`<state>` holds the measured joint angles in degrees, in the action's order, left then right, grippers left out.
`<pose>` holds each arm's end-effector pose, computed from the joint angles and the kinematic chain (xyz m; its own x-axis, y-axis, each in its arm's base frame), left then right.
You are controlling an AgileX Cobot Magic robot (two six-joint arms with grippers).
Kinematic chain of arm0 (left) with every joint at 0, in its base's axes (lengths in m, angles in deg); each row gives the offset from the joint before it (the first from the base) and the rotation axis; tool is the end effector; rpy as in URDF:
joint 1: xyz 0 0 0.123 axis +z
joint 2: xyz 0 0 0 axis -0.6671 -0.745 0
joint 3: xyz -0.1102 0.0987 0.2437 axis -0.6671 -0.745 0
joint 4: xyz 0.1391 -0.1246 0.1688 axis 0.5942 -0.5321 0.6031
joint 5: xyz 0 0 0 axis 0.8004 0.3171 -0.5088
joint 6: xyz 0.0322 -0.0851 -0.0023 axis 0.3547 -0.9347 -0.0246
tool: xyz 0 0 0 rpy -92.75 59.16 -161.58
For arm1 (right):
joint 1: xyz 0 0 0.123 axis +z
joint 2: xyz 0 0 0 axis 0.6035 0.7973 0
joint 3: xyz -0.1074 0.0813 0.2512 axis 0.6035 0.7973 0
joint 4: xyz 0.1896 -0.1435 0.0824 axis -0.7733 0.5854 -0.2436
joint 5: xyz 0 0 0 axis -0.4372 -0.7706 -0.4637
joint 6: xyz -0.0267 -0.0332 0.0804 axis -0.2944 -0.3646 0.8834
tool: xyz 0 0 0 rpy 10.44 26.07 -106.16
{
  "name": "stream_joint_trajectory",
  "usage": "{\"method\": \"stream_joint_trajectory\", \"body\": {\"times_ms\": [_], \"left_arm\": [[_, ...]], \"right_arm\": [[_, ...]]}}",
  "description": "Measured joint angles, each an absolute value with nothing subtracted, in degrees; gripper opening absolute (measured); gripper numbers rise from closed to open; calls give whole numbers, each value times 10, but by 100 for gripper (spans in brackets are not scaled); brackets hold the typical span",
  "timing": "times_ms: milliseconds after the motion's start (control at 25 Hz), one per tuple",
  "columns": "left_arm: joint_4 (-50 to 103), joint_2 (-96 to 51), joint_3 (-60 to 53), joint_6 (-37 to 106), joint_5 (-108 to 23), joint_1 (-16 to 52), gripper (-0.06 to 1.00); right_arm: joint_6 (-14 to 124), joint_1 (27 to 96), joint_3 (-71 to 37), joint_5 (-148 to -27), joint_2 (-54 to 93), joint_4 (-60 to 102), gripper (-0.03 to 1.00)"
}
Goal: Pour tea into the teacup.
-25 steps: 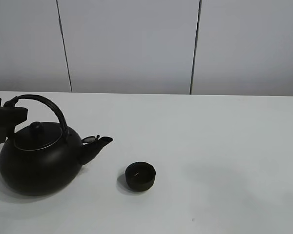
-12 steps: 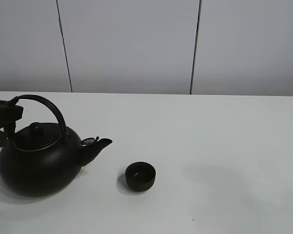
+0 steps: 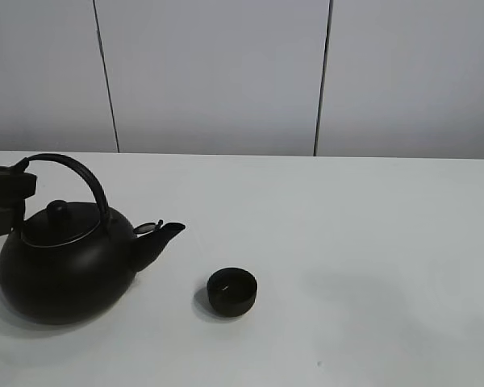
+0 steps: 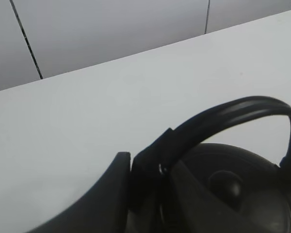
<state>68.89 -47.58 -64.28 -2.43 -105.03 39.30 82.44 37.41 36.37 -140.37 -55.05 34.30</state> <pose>0.2432 -0.0490 0.1329 -0.2215 0.2217 -0.9496 0.5001 0.8618 0.0846 -0.0050 -0.0080 0.2666 -0.4834 0.0288 -0.8749 0.0873 0.9961 -0.0155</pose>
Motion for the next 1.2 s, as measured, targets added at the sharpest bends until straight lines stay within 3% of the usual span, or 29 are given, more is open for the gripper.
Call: {"method": "stream_joint_trajectory", "body": {"times_ms": [400, 680, 1200], "left_arm": [[696, -474, -646, -50, -1058, 393, 15], [711, -409, -633, -50, -972, 387, 15], [715, -373, -529, -84, -892, 297, 15]], "right_arm": [[824, 374, 364, -1404, -550, 343, 51], [824, 374, 364, -1404, -550, 343, 51], [824, 374, 364, -1404, -550, 343, 51]]}}
